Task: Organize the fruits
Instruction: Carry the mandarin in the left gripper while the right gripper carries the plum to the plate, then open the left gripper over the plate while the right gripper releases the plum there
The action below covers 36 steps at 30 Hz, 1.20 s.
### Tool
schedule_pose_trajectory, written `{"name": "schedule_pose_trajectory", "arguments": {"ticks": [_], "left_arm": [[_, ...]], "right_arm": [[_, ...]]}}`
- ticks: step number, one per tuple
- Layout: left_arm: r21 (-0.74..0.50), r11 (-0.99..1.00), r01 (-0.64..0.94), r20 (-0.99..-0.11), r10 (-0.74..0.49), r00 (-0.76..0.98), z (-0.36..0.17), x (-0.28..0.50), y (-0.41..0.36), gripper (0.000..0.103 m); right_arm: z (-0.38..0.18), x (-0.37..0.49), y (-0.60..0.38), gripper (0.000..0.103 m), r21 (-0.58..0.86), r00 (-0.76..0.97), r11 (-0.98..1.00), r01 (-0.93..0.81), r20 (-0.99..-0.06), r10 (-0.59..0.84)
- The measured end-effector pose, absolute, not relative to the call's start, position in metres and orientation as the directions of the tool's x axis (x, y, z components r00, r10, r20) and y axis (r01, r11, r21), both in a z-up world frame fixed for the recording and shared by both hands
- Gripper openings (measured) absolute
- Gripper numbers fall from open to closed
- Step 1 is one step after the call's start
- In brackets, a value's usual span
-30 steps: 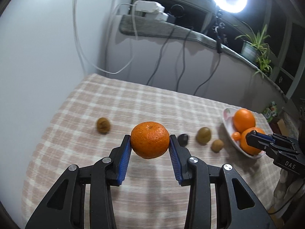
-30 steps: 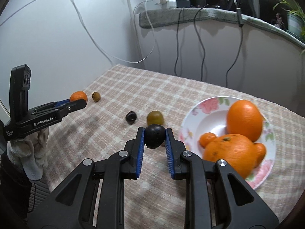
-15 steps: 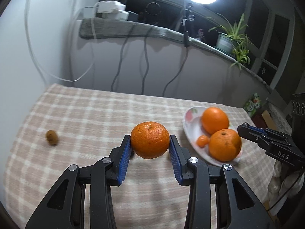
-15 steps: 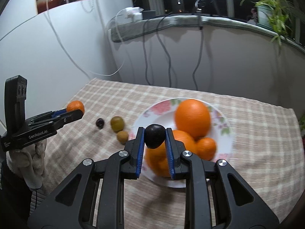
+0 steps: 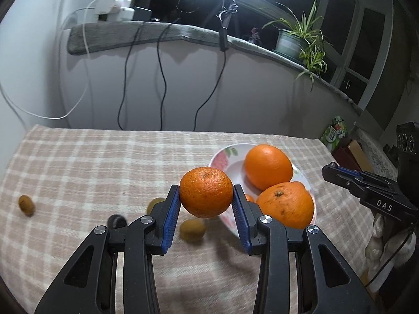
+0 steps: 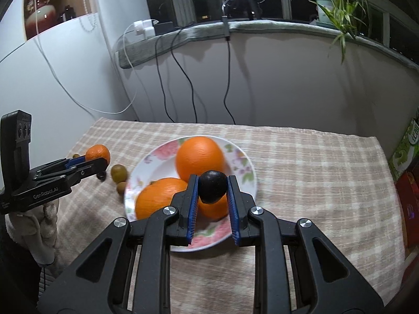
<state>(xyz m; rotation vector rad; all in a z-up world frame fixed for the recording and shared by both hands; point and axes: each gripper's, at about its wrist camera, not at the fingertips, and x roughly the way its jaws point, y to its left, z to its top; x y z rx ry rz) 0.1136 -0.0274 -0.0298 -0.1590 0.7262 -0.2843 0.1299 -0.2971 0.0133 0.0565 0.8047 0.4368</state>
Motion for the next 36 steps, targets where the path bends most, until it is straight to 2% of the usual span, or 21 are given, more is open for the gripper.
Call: {"name": "schedule_pose_trajectory", "arguments": {"ticks": [14, 36], "left_arm": [[-0.240, 0.945, 0.220, -0.659, -0.325, 0.678, -0.041, 0.136, -0.049, 0.038], [-0.234, 0.944, 0.233, -0.678, -0.330, 0.657, -0.047, 0.142, -0.058, 0.038]], "right_arm": [[-0.012, 0.157, -0.310, 0.022, 0.251, 0.576, 0.914, -0.320, -0.714, 0.398], [-0.018, 0.163, -0.304, 0.022, 0.251, 0.558, 0.910, -0.331, -0.725, 0.403]]}}
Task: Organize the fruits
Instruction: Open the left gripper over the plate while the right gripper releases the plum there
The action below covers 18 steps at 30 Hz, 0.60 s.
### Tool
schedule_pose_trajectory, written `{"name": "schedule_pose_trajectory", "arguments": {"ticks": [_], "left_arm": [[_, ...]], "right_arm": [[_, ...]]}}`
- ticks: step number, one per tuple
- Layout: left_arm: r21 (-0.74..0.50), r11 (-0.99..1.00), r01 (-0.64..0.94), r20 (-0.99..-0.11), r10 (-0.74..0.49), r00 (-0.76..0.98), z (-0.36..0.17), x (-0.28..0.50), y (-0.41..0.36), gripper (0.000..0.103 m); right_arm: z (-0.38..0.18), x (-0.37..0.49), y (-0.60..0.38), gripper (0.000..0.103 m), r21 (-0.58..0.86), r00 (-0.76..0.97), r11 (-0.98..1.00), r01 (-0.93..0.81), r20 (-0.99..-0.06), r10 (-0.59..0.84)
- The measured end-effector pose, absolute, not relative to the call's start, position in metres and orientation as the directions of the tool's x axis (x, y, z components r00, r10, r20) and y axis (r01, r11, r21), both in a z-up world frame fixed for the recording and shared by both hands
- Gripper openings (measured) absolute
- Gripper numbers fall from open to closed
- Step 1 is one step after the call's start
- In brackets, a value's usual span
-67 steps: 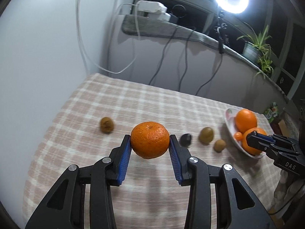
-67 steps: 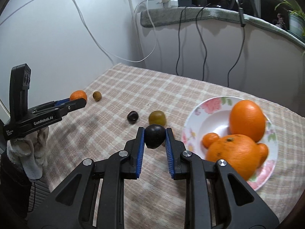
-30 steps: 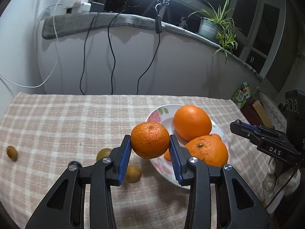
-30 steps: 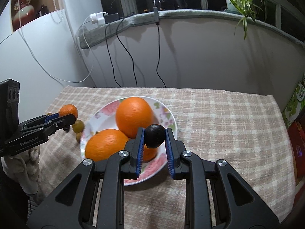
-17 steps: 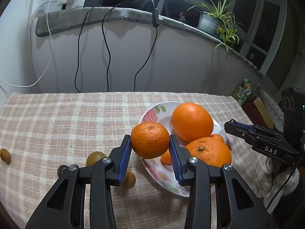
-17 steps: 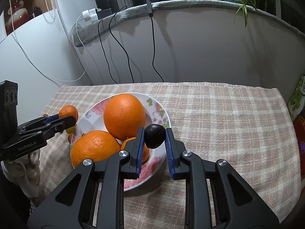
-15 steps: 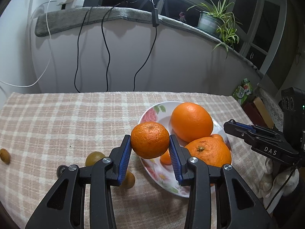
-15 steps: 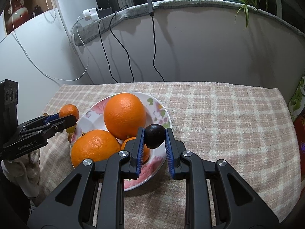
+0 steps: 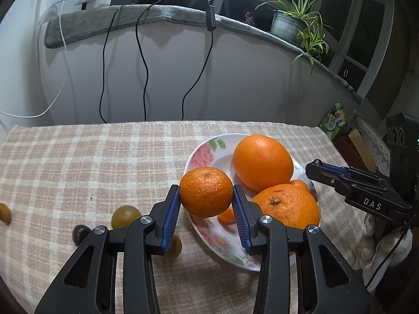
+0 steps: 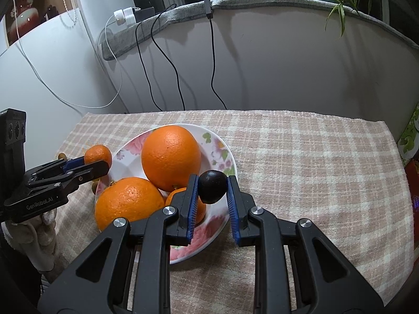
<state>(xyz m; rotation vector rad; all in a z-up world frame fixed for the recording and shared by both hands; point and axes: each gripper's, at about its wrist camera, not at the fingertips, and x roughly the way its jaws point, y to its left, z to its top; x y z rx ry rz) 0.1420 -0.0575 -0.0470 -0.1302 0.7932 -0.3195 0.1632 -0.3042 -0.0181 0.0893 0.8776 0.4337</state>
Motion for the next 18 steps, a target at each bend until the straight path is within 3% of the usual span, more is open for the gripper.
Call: {"name": "schedule_pose_trajectory", "arguments": {"ticks": [8, 9, 10, 11, 12, 18], "left_arm": [[-0.231, 0.944, 0.237, -0.681, -0.331, 0.654, -0.048, 0.141, -0.058, 0.039], [-0.230, 0.944, 0.236, -0.680, -0.329, 0.655, -0.047, 0.142, -0.058, 0.048], [-0.230, 0.944, 0.236, -0.676, -0.330, 0.659, -0.046, 0.141, -0.058, 0.060], [-0.232, 0.944, 0.235, -0.671, -0.330, 0.665, -0.045, 0.140, -0.057, 0.062], [-0.234, 0.943, 0.237, -0.666, -0.333, 0.668, -0.043, 0.139, -0.056, 0.062], [-0.216, 0.944, 0.250, -0.663, -0.330, 0.672, -0.039, 0.138, -0.059, 0.076]], "right_arm": [[-0.019, 0.165, -0.302, 0.023, 0.254, 0.546, 0.904, -0.345, -0.729, 0.414], [-0.018, 0.164, -0.302, 0.025, 0.252, 0.547, 0.904, -0.347, -0.728, 0.413], [-0.018, 0.163, -0.302, 0.037, 0.248, 0.552, 0.904, -0.348, -0.725, 0.411], [-0.016, 0.163, -0.302, 0.058, 0.246, 0.557, 0.904, -0.349, -0.722, 0.411], [-0.014, 0.161, -0.302, 0.066, 0.241, 0.568, 0.905, -0.350, -0.714, 0.409], [-0.007, 0.157, -0.299, 0.091, 0.209, 0.589, 0.908, -0.362, -0.704, 0.397]]}}
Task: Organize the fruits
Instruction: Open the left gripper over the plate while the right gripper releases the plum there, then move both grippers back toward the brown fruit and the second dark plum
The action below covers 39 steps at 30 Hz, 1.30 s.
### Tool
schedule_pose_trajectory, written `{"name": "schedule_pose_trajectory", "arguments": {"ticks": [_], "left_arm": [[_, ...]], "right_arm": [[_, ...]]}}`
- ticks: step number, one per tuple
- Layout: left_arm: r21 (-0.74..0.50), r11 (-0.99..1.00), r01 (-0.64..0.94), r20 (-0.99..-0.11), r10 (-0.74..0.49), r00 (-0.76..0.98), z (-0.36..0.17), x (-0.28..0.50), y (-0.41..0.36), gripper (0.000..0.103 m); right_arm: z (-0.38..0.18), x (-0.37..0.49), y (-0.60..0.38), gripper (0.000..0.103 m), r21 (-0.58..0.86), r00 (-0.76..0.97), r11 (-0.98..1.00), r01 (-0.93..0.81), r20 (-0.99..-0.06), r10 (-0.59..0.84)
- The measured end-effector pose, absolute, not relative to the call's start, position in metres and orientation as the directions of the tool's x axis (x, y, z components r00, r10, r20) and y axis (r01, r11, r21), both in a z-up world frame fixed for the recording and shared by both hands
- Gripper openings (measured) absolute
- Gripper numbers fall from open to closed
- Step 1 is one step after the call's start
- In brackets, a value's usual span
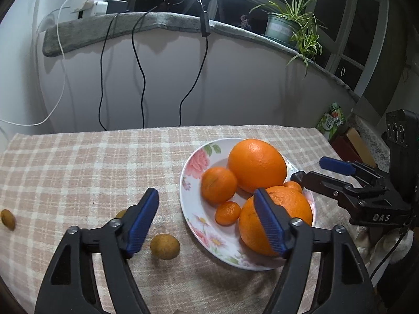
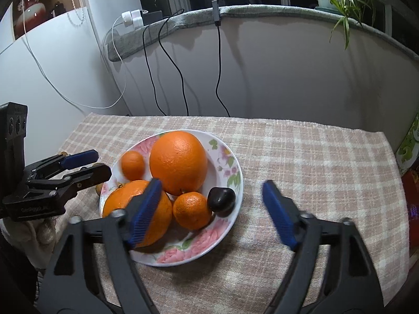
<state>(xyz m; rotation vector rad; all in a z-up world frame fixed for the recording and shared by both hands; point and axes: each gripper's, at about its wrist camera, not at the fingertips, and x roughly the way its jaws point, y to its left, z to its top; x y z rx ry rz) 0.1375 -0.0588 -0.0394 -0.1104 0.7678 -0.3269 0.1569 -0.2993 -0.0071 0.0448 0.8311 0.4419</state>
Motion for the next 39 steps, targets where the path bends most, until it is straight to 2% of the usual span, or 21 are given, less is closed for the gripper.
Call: {"name": "schedule_pose_trajectory", "arguments": {"ticks": [2, 4, 20, 39], "left_arm": [[-0.215, 0.946, 0.244, -0.667, -0.325, 0.670, -0.040, 0.137, -0.059, 0.079], [-0.207, 0.949, 0.237, -0.670, -0.314, 0.673, -0.040, 0.137, -0.059, 0.080], [-0.170, 0.965, 0.199, -0.672, -0.262, 0.693, -0.035, 0.125, -0.046, 0.080], [-0.128, 0.984, 0.123, -0.642, -0.177, 0.746, -0.026, 0.096, 0.002, 0.080]], "right_arm": [[-0.007, 0.155, -0.297, 0.097, 0.191, 0.594, 0.912, -0.363, -0.706, 0.385], [-0.007, 0.154, -0.294, 0.099, 0.170, 0.598, 0.916, -0.364, -0.712, 0.370], [0.005, 0.143, -0.286, 0.099, 0.164, 0.611, 0.906, -0.390, -0.690, 0.388], [0.032, 0.116, -0.241, 0.099, 0.166, 0.625, 0.851, -0.498, -0.612, 0.485]]}}
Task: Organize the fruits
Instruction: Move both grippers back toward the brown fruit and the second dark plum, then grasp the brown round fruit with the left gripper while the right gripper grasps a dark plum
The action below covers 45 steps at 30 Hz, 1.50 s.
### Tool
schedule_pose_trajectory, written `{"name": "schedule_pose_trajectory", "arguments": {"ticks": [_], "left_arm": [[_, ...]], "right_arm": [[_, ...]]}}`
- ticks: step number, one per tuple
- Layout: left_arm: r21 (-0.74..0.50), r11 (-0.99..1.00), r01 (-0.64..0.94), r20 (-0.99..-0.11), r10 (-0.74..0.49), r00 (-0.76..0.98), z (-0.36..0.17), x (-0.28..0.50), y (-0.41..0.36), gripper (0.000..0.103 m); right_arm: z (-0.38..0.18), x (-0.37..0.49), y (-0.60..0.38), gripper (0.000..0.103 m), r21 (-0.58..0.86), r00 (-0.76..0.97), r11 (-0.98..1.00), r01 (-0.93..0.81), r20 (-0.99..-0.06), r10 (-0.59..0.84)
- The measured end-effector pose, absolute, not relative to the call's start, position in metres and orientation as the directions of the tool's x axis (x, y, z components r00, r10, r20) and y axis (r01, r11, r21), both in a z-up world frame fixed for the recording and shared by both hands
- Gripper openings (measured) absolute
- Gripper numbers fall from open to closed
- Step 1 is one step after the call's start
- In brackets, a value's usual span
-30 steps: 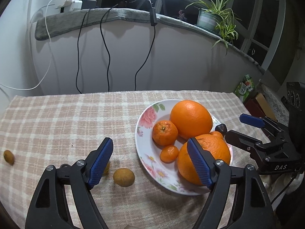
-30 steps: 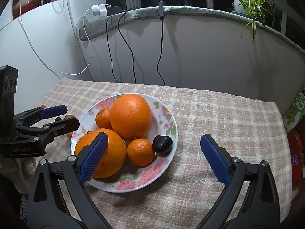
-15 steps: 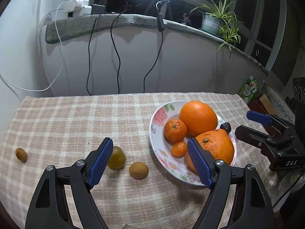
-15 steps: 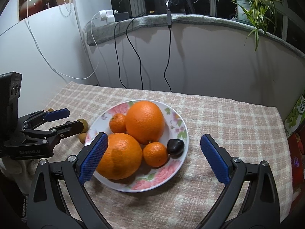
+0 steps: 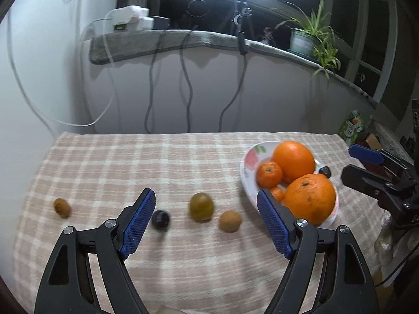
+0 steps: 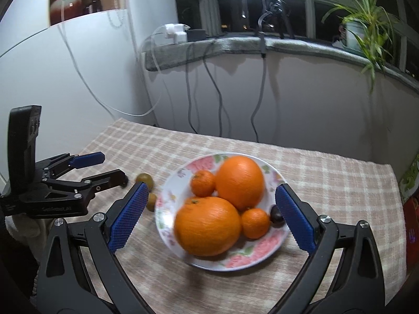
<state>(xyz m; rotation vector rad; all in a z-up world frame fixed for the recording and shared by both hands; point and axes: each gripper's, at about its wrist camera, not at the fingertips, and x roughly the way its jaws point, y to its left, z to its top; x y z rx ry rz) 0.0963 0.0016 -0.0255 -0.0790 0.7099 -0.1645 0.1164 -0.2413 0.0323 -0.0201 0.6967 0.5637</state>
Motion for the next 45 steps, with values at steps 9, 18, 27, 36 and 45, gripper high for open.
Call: {"name": "schedule_pose_trajectory", "arguments": {"ticks": [9, 18, 27, 36, 45], "left_arm": [[-0.158, 0.987, 0.021, -0.642, -0.119, 0.757, -0.029, 0.083, 0.056, 0.080], [-0.183, 0.979, -0.086, -0.649, -0.055, 0.759, -0.039, 0.072, 0.112, 0.079], [-0.212, 0.969, -0.126, -0.669, -0.050, 0.742, -0.052, 0.075, 0.147, 0.065], [-0.196, 0.972, -0.129, -0.698, -0.046, 0.714, -0.065, 0.096, 0.160, 0.048], [-0.180, 0.974, -0.140, -0.725, -0.035, 0.688, -0.077, 0.110, 0.164, 0.043]], "right_arm": [[0.036, 0.108, -0.192, 0.099, 0.149, 0.564, 0.782, -0.605, -0.613, 0.553], [0.026, 0.099, -0.131, 0.097, 0.145, 0.462, 0.681, -0.718, -0.633, 0.622], [-0.005, 0.101, -0.080, 0.071, 0.165, 0.368, 0.635, -0.755, -0.694, 0.619], [-0.028, 0.113, -0.058, 0.060, 0.155, 0.346, 0.642, -0.751, -0.735, 0.583], [-0.037, 0.122, -0.048, 0.051, 0.156, 0.329, 0.642, -0.751, -0.755, 0.568]]}}
